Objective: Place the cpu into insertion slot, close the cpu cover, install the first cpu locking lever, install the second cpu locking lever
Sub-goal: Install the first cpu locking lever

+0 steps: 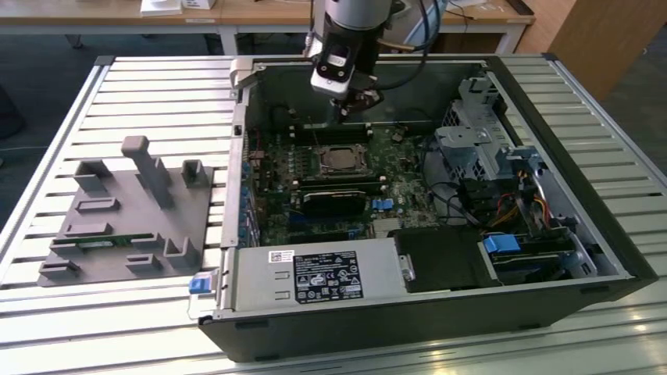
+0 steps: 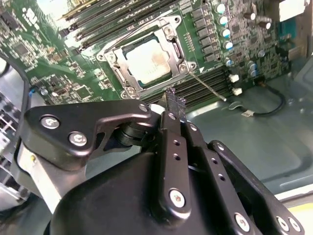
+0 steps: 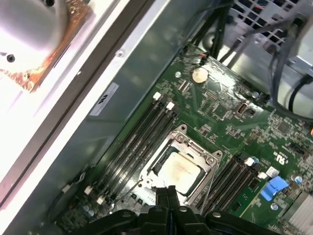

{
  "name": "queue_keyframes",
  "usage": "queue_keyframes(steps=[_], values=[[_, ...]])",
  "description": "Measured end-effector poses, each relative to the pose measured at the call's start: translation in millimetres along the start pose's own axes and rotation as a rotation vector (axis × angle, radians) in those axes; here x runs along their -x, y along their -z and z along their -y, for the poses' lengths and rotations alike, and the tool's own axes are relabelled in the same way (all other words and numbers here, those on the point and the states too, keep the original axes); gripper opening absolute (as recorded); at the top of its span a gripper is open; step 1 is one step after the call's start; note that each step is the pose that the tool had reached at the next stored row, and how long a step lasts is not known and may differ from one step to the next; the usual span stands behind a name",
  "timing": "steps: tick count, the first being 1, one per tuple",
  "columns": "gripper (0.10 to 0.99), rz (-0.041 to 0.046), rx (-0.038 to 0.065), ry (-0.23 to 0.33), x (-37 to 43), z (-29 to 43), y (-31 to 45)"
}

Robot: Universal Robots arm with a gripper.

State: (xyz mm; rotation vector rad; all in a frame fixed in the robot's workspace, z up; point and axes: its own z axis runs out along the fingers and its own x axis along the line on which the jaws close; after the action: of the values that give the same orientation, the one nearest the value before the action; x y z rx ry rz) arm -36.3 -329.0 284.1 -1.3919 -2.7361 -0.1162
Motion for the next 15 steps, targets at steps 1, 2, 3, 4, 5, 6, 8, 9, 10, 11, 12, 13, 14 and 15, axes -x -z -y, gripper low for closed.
queue_keyframes(steps=[1, 2, 3, 4, 5, 6, 8, 9, 10, 11, 12, 13, 14, 15], values=[[0.106, -0.0005, -0.002, 0.015, 0.0, 0.0, 0.0], [0.106, -0.0012, -0.003, 0.033, 0.0, 0.0, 0.0], [0.106, -0.0017, -0.005, 0.048, 0.0, 0.0, 0.0], [0.106, -0.0021, -0.006, 0.061, 0.0, 0.0, 0.1], [0.106, -0.0026, -0.007, 0.073, 0.0, 0.0, 0.0], [0.106, -0.003, -0.008, 0.085, 0.0, 0.0, 0.0], [0.106, -0.0038, -0.01, 0.107, 0.0, 0.0, 0.0], [0.106, -0.0043, -0.012, 0.122, 0.0, 0.0, 0.0], [0.106, -0.0048, -0.013, 0.136, 0.0, 0.0, 0.0], [0.106, -0.0054, -0.015, 0.15, 0.0, 0.0, 0.0], [0.106, -0.006, -0.016, 0.167, 0.0, 0.0, 0.0], [0.106, -0.0066, -0.018, 0.184, 0.0, 0.0, 0.0], [0.106, -0.007, -0.019, 0.199, 0.0, 0.0, 0.0], [0.106, -0.0073, -0.02, 0.212, 0.0, 0.0, 0.0]])
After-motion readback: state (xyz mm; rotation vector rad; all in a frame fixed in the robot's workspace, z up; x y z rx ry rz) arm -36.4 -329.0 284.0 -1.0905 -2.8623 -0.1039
